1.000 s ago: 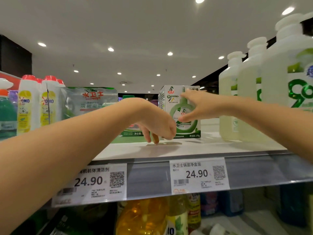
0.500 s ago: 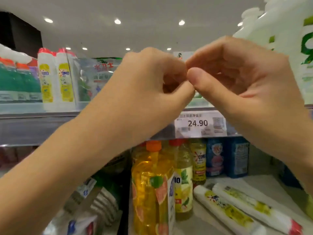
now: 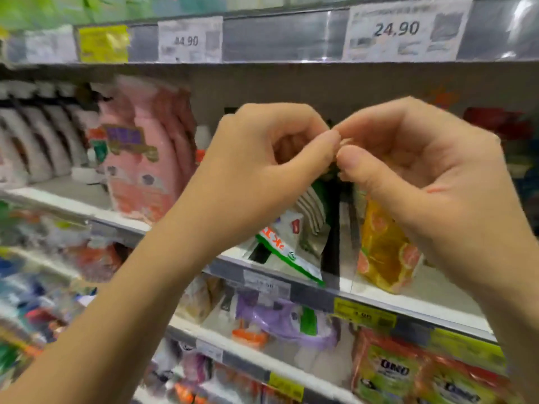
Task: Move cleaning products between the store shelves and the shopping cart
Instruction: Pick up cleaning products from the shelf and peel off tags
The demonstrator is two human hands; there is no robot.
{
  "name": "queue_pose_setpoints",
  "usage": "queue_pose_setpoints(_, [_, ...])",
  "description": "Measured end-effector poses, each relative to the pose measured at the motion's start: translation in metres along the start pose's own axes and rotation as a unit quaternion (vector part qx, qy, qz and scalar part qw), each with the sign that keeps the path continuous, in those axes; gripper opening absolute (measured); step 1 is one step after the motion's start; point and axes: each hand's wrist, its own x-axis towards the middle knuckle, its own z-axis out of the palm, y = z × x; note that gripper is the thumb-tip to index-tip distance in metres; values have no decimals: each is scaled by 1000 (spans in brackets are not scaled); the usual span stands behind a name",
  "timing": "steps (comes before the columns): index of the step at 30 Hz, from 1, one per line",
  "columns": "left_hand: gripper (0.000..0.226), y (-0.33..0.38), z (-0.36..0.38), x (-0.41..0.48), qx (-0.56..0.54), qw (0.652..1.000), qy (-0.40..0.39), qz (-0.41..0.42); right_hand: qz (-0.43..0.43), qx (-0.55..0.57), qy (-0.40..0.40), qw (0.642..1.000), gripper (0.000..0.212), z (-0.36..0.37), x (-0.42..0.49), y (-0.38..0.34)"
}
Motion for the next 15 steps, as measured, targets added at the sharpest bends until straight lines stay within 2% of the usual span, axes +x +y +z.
queue_pose_setpoints(4, [19,-41,-25,-19,12,999,1,-46,74,2,-38,997,22,45,-10,20])
queue_pose_setpoints(8, [16,-78,-46,-25,13,999,-15,-49,133,11,-22,991,27,86,-9,42])
queue_pose_setpoints(10, [13,-97,-54,-28,4,998,-47,-39,140,-33,-15,990,32,101,-11,49])
queue_pose_setpoints(12, [20,-120,-59,-32,-6,996,-83,-27,160,-109,-46,980,53,109,-18,54])
queue_pose_setpoints(15, [41,-148,-64,-31,-9,992,-129,-7,218,-248,-101,939,73,119,-29,62])
